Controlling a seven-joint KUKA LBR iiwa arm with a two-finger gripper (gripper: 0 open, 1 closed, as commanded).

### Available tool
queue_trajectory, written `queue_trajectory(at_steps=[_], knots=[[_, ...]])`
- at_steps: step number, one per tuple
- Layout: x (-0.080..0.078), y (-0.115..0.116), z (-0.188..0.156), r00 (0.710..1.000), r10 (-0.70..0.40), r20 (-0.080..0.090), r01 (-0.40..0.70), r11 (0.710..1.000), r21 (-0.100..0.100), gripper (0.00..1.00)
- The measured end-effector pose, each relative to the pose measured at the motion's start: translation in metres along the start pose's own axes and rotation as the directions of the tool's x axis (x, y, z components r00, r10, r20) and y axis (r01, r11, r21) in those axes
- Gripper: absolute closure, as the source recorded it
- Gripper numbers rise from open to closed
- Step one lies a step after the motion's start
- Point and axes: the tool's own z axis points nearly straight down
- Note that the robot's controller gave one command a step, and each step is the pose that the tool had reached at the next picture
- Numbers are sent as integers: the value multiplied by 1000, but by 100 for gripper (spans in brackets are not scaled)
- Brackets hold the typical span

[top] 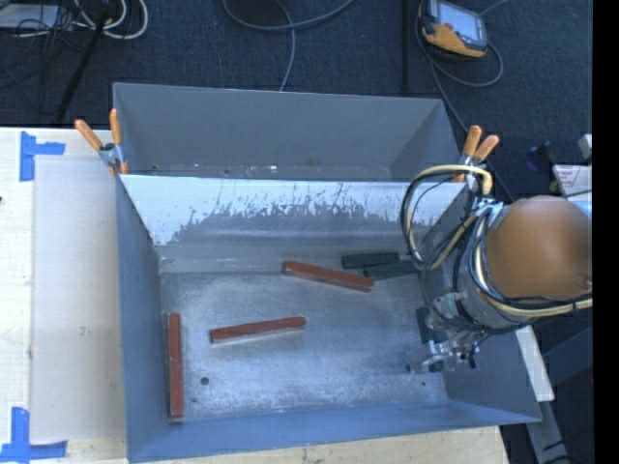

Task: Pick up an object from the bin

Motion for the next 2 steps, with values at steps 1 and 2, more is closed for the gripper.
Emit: queue_trajectory(at_steps=[1, 2], knots=[[-18, -1, -17, 1000, 21, 1, -21, 1000, -3, 100], [-23, -5, -68, 999, 33, 0, -33, 999, 1, 100]])
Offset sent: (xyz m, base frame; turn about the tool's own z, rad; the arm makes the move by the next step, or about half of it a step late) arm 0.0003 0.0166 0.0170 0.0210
